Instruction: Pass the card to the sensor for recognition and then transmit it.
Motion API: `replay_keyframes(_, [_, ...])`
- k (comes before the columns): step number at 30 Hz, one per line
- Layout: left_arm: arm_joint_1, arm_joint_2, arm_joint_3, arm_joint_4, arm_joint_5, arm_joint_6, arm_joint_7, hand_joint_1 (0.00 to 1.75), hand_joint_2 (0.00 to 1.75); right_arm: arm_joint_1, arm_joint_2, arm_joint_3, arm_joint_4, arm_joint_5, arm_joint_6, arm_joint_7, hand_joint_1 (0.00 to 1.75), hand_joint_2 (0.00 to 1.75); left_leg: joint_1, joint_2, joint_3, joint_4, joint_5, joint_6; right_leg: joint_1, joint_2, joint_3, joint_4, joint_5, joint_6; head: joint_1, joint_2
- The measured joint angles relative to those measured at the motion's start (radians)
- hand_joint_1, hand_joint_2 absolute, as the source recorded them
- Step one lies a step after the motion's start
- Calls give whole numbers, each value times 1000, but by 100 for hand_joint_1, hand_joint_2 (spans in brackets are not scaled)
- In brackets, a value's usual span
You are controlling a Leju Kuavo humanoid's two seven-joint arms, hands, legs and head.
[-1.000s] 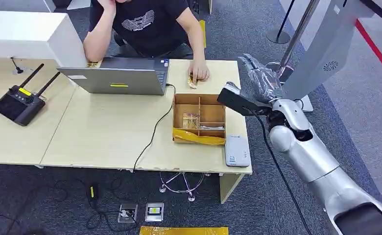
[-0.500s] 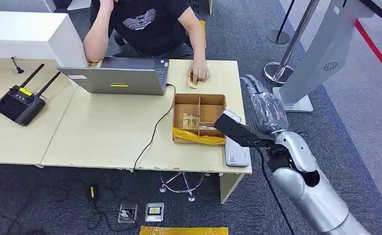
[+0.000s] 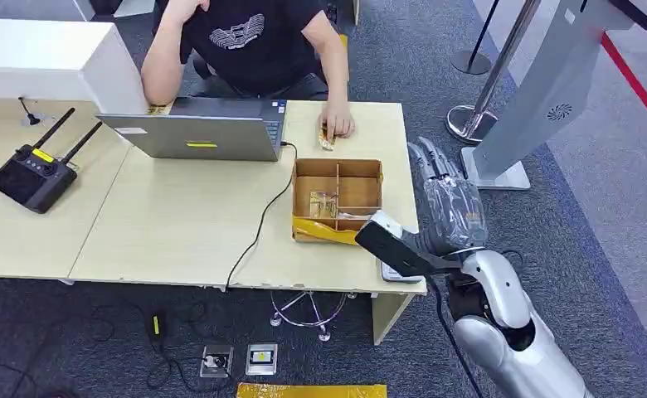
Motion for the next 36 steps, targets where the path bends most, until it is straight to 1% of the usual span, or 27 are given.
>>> replay_keyframes(4, [-4,-3,0,0,0,3,1,0,0,1,50,10,65,63,-18,0,0,175,0,0,0,0,0,0,0,0,0,0,0,0,0,0])
replay_keyframes(7, [-4,-5,0,0,0,4,10,0,0,1,89,17,116,98,-17,-3,0,175,0,0,-1,0,0,0,0,0,0,0,0,0,0,0])
replay_keyframes(10, [-4,-9,0,0,0,6,17,0,0,-1,121,24,150,116,24,0,0,175,0,0,-1,0,0,0,0,0,0,0,0,0,0,0])
replay_keyframes(14, [-4,-12,0,0,0,7,18,0,0,-4,154,34,170,126,57,3,0,175,0,0,-1,0,0,0,0,0,0,0,0,0,0,0])
replay_keyframes(19, [-5,-14,0,0,0,8,18,0,0,-9,184,39,201,141,86,7,0,175,0,0,-1,0,0,0,0,0,0,0,0,0,0,0])
replay_keyframes(25, [-5,-15,0,0,1,8,18,0,0,-13,201,42,222,141,87,8,0,175,0,0,-1,0,0,0,0,0,0,0,0,0,0,0])
replay_keyframes(28, [-5,-16,0,0,7,15,26,0,0,-17,205,47,231,146,101,5,0,175,0,0,-1,0,0,0,0,0,0,0,0,0,0,0])
replay_keyframes(31, [-5,-18,1,0,19,26,35,0,0,-21,218,51,240,149,120,-1,0,175,0,0,-1,0,0,0,0,0,0,0,0,0,0,0])
replay_keyframes(36, [-5,-26,9,0,21,35,35,0,0,-30,232,55,254,162,122,-29,0,175,0,0,-1,0,0,0,0,0,0,0,0,0,0,0])
